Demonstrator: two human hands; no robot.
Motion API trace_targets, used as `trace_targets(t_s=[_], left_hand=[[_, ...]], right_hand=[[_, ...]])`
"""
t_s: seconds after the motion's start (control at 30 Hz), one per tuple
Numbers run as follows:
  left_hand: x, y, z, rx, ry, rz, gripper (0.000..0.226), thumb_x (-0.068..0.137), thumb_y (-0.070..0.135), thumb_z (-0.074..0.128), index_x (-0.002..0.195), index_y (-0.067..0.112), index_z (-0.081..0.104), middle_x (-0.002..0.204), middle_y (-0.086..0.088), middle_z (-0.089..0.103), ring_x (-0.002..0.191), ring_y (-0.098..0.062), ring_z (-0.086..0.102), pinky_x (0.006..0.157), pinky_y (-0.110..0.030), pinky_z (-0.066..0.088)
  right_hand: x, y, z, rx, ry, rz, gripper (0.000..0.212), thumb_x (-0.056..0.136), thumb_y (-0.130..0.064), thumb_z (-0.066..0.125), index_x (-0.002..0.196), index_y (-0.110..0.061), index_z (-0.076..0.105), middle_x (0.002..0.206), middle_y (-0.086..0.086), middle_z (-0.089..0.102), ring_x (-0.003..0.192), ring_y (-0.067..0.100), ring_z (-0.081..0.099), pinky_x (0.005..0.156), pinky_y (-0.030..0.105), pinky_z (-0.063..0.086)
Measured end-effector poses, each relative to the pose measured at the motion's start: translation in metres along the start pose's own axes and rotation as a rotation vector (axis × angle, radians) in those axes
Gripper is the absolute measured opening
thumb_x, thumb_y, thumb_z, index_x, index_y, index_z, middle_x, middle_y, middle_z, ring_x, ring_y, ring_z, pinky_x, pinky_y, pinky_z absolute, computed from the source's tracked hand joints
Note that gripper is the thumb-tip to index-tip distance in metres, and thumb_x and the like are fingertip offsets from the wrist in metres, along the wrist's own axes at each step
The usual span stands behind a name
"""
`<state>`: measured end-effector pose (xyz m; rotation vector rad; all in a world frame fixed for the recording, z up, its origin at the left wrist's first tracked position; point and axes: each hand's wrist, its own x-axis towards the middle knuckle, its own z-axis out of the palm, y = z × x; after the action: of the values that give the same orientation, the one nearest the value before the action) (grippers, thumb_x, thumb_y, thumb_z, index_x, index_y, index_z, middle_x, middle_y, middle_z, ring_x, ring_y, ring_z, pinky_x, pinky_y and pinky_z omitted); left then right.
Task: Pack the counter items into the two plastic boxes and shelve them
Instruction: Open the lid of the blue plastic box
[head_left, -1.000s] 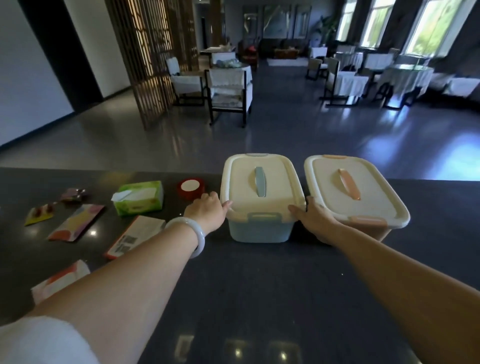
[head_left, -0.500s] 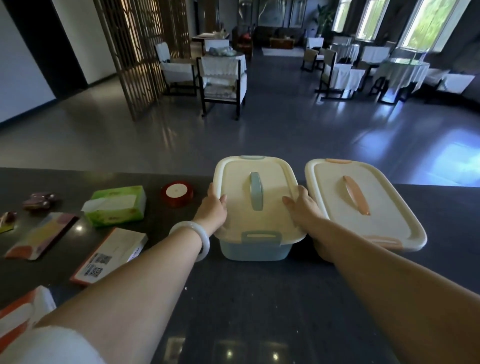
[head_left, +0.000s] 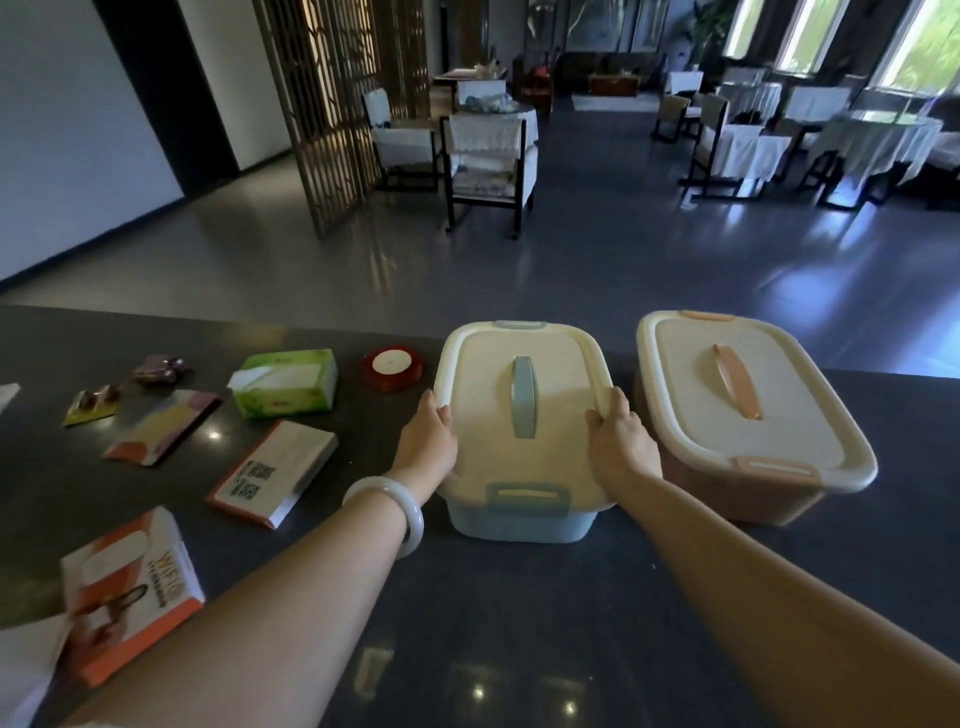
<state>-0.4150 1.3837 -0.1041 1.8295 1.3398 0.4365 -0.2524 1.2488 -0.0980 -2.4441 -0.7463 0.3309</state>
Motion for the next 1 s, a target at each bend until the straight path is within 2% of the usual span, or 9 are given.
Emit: trace_targets(t_s=[0.1,0.2,0.27,0.4,0.5,0.6,0.73,1.0], left_hand=[[-0.023,-0.013,-0.008,0.006,0.019,0.009,0.05,0.104,0.039,0.026,0.151,0.025,0.02,0.125,-0.006,0.056,0.087,-0.014,0.056,0.059,-0.025,0.039],[-0.041,-0.022,-0.015,0.019,0.034,0.0,0.049,0.104,0.038,0.027,0.151,0.024,0.022,0.13,-0.008,0.055,0.109,-0.023,0.058,0.075,-0.033,0.042],[-0.054,-0.028,-0.019,0.029,0.031,-0.002,0.05,0.104,0.038,0.027,0.152,0.024,0.02,0.131,-0.007,0.054,0.11,-0.021,0.057,0.074,-0.032,0.04],[-0.08,-0.042,-0.031,0.044,0.024,0.005,0.051,0.104,0.038,0.027,0.152,0.023,0.018,0.13,-0.007,0.055,0.093,-0.011,0.051,0.066,-0.027,0.039],[-0.098,-0.057,-0.043,0.056,0.023,0.009,0.052,0.104,0.038,0.027,0.153,0.022,0.017,0.131,-0.009,0.055,0.105,-0.019,0.058,0.071,-0.028,0.04],[-0.118,-0.075,-0.059,0.051,0.013,0.01,0.052,0.104,0.037,0.027,0.153,0.022,0.016,0.136,-0.01,0.052,0.118,-0.025,0.056,0.075,-0.029,0.039],[-0.143,-0.104,-0.088,0.054,-0.008,0.017,0.053,0.104,0.037,0.028,0.153,0.023,0.015,0.139,-0.01,0.05,0.119,-0.025,0.056,0.074,-0.029,0.039],[-0.185,-0.156,-0.138,0.044,-0.066,0.08,0.051,0.104,0.038,0.028,0.152,0.023,0.019,0.136,-0.01,0.052,0.118,-0.025,0.056,0.076,-0.029,0.037]], right_hand=[[-0.022,0.0,0.003,-0.024,0.008,-0.025,0.051,0.103,-0.036,0.027,0.15,-0.018,0.018,0.131,0.016,0.05,0.109,0.038,0.054,0.083,0.041,0.041],[-0.043,0.001,0.008,-0.029,0.006,-0.021,0.054,0.103,-0.038,0.027,0.152,-0.019,0.013,0.131,0.015,0.049,0.109,0.037,0.055,0.077,0.039,0.037],[-0.057,0.003,0.01,-0.029,0.01,-0.015,0.055,0.103,-0.039,0.027,0.152,-0.019,0.012,0.13,0.015,0.049,0.108,0.037,0.055,0.075,0.038,0.037],[-0.09,0.004,0.011,-0.036,0.017,0.002,0.055,0.102,-0.04,0.029,0.152,-0.021,0.014,0.128,0.014,0.051,0.106,0.036,0.056,0.076,0.038,0.038],[-0.117,0.0,0.013,-0.038,0.014,0.012,0.054,0.102,-0.039,0.03,0.151,-0.022,0.015,0.127,0.014,0.052,0.105,0.036,0.056,0.074,0.037,0.036],[-0.15,-0.009,0.019,-0.042,0.012,0.035,0.055,0.102,-0.04,0.03,0.152,-0.023,0.014,0.13,0.014,0.05,0.108,0.037,0.055,0.074,0.036,0.035],[-0.202,-0.023,0.032,-0.05,0.028,0.061,0.056,0.102,-0.041,0.03,0.153,-0.024,0.013,0.133,0.014,0.049,0.109,0.038,0.054,0.076,0.037,0.037],[-0.293,-0.044,0.055,-0.031,0.078,0.105,0.053,0.102,-0.04,0.032,0.151,-0.024,0.017,0.125,0.014,0.052,0.105,0.037,0.056,0.078,0.039,0.04]])
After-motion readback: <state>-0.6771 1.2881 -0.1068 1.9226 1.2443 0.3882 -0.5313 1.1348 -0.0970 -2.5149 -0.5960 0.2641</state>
